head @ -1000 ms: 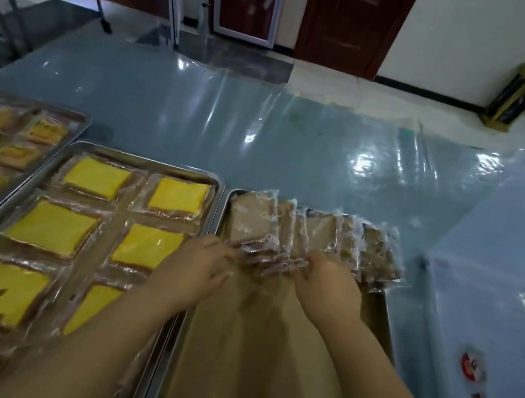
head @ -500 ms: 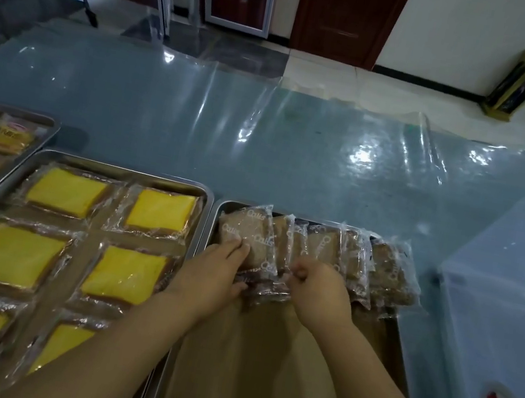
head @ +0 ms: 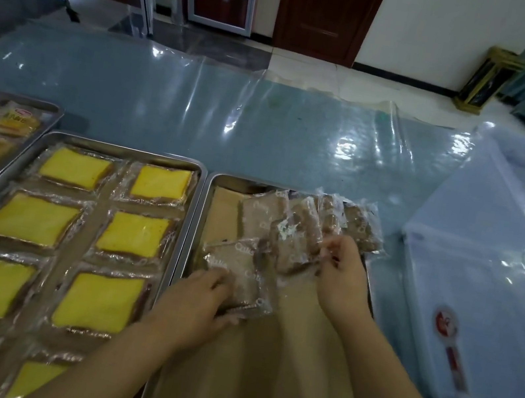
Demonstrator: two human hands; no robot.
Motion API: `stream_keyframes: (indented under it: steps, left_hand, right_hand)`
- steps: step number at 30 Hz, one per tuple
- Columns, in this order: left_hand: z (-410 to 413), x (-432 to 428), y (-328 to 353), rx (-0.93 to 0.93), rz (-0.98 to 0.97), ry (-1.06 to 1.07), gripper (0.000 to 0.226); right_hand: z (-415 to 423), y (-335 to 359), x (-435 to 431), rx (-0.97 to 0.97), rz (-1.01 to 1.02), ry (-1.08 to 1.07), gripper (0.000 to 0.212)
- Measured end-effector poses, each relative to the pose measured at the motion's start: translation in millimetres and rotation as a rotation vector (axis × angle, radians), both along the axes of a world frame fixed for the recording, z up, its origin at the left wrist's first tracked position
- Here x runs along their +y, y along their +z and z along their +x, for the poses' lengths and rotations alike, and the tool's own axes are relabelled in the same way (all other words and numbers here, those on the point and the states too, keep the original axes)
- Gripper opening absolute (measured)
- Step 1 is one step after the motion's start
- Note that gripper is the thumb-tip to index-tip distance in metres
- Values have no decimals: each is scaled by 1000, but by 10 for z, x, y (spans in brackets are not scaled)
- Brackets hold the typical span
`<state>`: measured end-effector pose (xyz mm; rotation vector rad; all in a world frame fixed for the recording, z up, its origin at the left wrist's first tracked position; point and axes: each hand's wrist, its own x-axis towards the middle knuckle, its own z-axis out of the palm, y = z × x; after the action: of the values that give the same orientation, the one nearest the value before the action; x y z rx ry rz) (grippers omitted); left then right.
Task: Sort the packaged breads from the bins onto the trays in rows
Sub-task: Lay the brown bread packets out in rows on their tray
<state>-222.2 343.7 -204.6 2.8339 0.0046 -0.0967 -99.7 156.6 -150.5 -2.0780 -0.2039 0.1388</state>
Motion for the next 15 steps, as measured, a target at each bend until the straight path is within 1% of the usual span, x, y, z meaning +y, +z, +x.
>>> stream_keyframes:
  steps: [2,3,5,8,10,12,15]
  left_hand:
    - [-128,-96,17,-41,15,-19,54]
    - [-193,-139,14,-23,17,-22,53]
    - [-319,-207,-23,46,19,-14,53]
    - [-464,-279,-47,89,113,-33,50]
    - [-535,-330,-36,84,154,-45,45]
    - [-580,-378,-13,59,175,-54,41]
    - [-640,-445,3,40,143,-51,34]
  right_hand:
    - [-107,12,-175,-19,5,14,34]
    - [-163,19,-268,-49,-17,30,35]
    - [-268,38,-457,-146,-95,83,37]
    - [-427,49,-743,-227,-241,204,34]
    - [-523,59,-914,-228,-349,287,28]
    - [-618,87,-1054,-206,-456,349,31]
    - [-748,85,-1197,-83,-616,467,36]
